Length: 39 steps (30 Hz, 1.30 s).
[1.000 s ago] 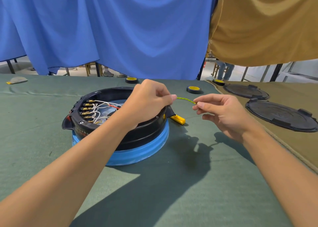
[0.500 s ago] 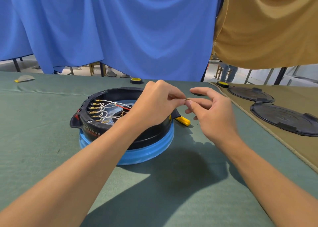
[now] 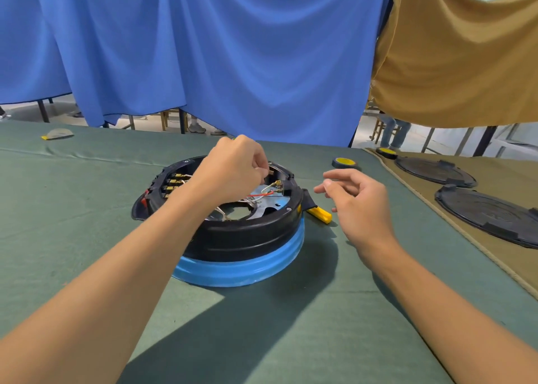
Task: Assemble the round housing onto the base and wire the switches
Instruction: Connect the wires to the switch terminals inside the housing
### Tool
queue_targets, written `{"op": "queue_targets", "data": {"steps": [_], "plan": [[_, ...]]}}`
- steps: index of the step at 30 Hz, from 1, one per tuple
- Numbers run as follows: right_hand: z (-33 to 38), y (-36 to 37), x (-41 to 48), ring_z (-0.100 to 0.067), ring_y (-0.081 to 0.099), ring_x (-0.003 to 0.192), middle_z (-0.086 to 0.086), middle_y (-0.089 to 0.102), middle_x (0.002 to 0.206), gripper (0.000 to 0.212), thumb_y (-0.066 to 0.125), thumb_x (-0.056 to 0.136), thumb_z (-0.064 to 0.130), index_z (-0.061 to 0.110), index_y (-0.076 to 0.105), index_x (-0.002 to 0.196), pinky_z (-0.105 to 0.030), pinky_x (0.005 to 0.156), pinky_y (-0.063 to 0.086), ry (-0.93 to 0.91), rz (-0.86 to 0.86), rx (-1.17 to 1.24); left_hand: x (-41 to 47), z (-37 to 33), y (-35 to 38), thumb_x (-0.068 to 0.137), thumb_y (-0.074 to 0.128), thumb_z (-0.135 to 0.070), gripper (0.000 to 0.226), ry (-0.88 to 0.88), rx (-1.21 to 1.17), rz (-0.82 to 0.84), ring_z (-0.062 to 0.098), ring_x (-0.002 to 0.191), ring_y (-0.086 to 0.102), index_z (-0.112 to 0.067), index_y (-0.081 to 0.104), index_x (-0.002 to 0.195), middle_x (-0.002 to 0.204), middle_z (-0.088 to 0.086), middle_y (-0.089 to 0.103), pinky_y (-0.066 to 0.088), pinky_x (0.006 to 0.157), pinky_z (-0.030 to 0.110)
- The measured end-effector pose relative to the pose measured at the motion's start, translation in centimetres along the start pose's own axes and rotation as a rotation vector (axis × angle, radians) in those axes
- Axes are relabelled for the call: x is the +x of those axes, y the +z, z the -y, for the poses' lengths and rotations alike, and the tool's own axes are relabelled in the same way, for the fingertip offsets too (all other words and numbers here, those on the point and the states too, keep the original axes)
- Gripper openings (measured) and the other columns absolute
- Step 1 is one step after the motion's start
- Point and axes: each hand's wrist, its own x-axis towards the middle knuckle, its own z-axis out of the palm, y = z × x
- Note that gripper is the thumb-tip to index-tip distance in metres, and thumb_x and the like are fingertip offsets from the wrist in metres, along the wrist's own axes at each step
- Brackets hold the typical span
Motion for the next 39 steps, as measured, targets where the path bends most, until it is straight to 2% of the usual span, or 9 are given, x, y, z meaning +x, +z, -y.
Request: {"op": "queue_targets", "data": {"steps": [4, 7, 9, 14, 18, 25, 33, 36, 39], "plan": [[0.3, 2.4, 1.8, -0.005, 0.066, 0.082, 0.002, 0.073, 0.084, 0.014, 0.063, 0.086, 0.012, 0.025, 0.065, 0.082, -0.016, 0.071, 0.046, 0.098, -0.003, 0.095, -0.1, -0.2, 0.5, 0.092, 0.064, -0.018, 0.011, 0.003, 0.034, 0.020, 0.023, 0.089, 0.064, -0.018, 0.075, 0.089, 0.086, 0.000, 0.072, 0.055, 0.085, 0.043], [0.0, 4.3, 2.7, -0.014, 0.066, 0.084, 0.001, 0.071, 0.085, 0.007, 0.066, 0.084, 0.014, 0.021, 0.068, 0.082, -0.030, 0.076, 0.053, 0.203, -0.020, 0.145, 0.0, -0.3, 0.7, 0.092, 0.065, -0.018, 0.010, 0.007, 0.042, 0.031, 0.024, 0.086, 0.065, -0.018, 0.074, 0.089, 0.086, 0.002, 0.071, 0.056, 0.084, 0.043], [-0.4, 5.4, 2.6, -0.015, 0.065, 0.082, 0.004, 0.070, 0.081, 0.007, 0.067, 0.082, 0.015, 0.022, 0.069, 0.080, -0.032, 0.075, 0.055, 0.243, -0.038, 0.149, 0.0, -0.2, 0.9, 0.092, 0.064, -0.016, 0.010, 0.010, 0.054, 0.040, 0.022, 0.083, 0.066, -0.017, 0.074, 0.089, 0.086, 0.002, 0.071, 0.057, 0.083, 0.043], [-1.1, 5.9, 2.2, -0.005, 0.062, 0.072, 0.010, 0.069, 0.072, 0.010, 0.067, 0.082, 0.017, 0.023, 0.070, 0.075, -0.028, 0.073, 0.053, 0.225, -0.070, 0.165, 0.1, 0.1, 1.2, 0.093, 0.065, -0.017, 0.007, 0.020, 0.082, 0.074, 0.023, 0.087, 0.067, -0.016, 0.072, 0.091, 0.088, 0.003, 0.071, 0.056, 0.085, 0.044], [-1.1, 6.0, 1.8, -0.008, 0.064, 0.078, 0.009, 0.069, 0.076, 0.010, 0.065, 0.083, 0.018, 0.024, 0.070, 0.077, -0.032, 0.078, 0.055, 0.213, -0.073, 0.174, 0.2, 0.2, 1.3, 0.093, 0.066, -0.022, 0.009, 0.038, 0.106, 0.066, 0.025, 0.091, 0.065, -0.019, 0.075, 0.094, 0.091, 0.003, 0.071, 0.055, 0.088, 0.045], [-0.9, 6.1, 2.0, -0.012, 0.062, 0.074, 0.006, 0.068, 0.072, 0.014, 0.065, 0.081, 0.013, 0.023, 0.069, 0.072, -0.039, 0.081, 0.054, 0.215, -0.062, 0.204, 0.1, 0.1, 1.3, 0.090, 0.066, -0.020, 0.010, 0.067, 0.162, 0.074, 0.025, 0.092, 0.064, -0.021, 0.075, 0.087, 0.086, 0.001, 0.071, 0.054, 0.086, 0.043], [-1.0, 6.2, 2.0, 0.001, 0.057, 0.059, 0.016, 0.063, 0.059, 0.015, 0.064, 0.081, 0.014, 0.024, 0.068, 0.071, -0.030, 0.073, 0.054, 0.211, -0.067, 0.201, 0.2, 0.0, 1.6, 0.092, 0.064, -0.020, 0.013, 0.112, 0.167, 0.010, 0.021, 0.087, 0.065, -0.018, 0.077, 0.092, 0.083, -0.001, 0.072, 0.056, 0.085, 0.042], [-1.0, 6.2, 2.0, -0.001, 0.058, 0.063, 0.016, 0.063, 0.061, 0.016, 0.063, 0.082, 0.014, 0.025, 0.068, 0.071, -0.030, 0.075, 0.054, 0.204, -0.068, 0.199, 0.2, 0.2, 1.7, 0.090, 0.064, -0.019, 0.011, 0.101, 0.170, 0.033, 0.021, 0.089, 0.065, -0.018, 0.075, 0.086, 0.074, -0.009, 0.066, 0.053, 0.088, 0.041], [-1.1, 6.1, 2.0, -0.003, 0.060, 0.066, 0.018, 0.062, 0.060, 0.016, 0.063, 0.083, 0.015, 0.026, 0.067, 0.072, -0.031, 0.076, 0.055, 0.202, -0.062, 0.194, 0.2, 0.3, 1.7, 0.090, 0.064, -0.016, 0.012, 0.097, 0.162, 0.027, 0.020, 0.086, 0.065, -0.018, 0.075, 0.085, 0.073, -0.008, 0.066, 0.054, 0.088, 0.041]]}}
